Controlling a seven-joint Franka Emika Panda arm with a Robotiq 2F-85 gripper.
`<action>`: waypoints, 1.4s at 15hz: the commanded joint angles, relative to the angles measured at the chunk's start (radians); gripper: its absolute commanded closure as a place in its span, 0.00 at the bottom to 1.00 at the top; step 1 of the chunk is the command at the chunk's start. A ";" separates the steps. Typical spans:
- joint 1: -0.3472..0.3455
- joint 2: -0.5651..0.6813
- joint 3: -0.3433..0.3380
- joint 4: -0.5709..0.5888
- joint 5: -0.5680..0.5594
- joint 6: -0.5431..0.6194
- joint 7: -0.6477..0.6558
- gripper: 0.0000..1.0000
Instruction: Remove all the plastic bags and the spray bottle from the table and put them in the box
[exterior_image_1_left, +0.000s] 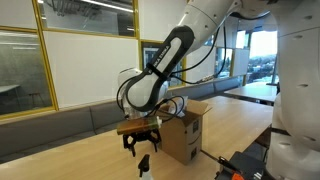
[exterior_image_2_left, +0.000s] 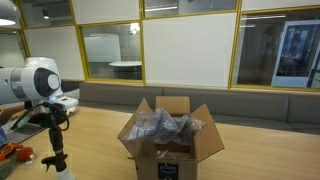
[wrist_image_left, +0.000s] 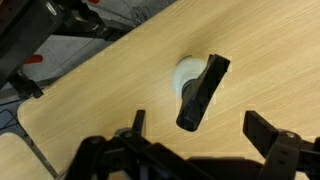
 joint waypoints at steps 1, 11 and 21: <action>0.014 0.009 -0.015 -0.029 0.010 0.076 0.085 0.00; 0.005 0.062 -0.031 -0.053 0.130 0.176 0.165 0.00; 0.007 0.103 -0.047 -0.082 0.233 0.283 0.172 0.00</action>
